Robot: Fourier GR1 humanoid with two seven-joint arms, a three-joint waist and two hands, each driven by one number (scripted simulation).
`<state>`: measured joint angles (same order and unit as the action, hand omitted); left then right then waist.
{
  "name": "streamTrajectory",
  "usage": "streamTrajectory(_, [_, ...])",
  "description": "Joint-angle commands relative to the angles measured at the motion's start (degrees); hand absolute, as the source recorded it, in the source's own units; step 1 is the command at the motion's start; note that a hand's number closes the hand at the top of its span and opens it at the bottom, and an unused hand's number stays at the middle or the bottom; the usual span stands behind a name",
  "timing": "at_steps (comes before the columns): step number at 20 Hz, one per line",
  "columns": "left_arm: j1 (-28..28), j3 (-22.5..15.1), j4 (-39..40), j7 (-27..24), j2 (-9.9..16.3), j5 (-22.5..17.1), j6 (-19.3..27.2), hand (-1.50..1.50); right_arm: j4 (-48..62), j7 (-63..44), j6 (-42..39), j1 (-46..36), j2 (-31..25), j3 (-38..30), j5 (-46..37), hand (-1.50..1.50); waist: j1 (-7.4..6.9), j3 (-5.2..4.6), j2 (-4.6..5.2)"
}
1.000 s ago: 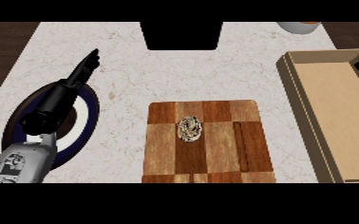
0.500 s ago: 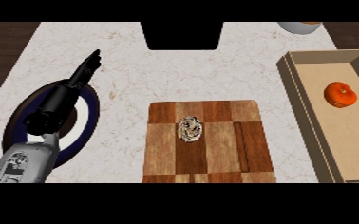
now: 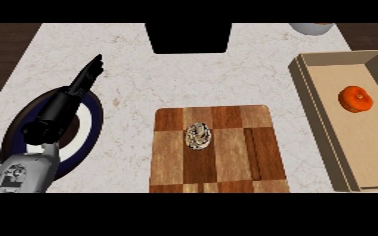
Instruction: Pick the squash from the cutting board and place it in the cardboard box
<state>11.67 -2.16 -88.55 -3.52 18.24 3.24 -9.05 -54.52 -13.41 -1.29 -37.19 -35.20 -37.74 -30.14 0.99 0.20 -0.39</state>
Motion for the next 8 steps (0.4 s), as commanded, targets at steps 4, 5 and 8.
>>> streamTrajectory(4, [1.2, 0.4, 1.7, -0.6, -0.9, 1.0, 1.1, 0.0, -2.7, 5.1, 8.3, 3.9, 4.0, -15.0, 13.1, -1.5, 0.59, -0.14, 0.26])
streamTrajectory(5, [0.6, 0.7, -0.7, 0.6, -0.2, 0.1, 0.0, 0.0, -2.6, 7.5, 8.3, 5.9, 3.7, -16.6, 14.6, -1.5, -0.04, -0.12, 0.22])
streamTrajectory(8, [0.2, -1.4, 1.4, -1.4, -2.8, 2.7, 1.4, 0.0, -0.4, 12.0, 7.8, 9.2, 1.6, -18.8, 17.5, -1.5, -0.61, -0.16, 0.44])
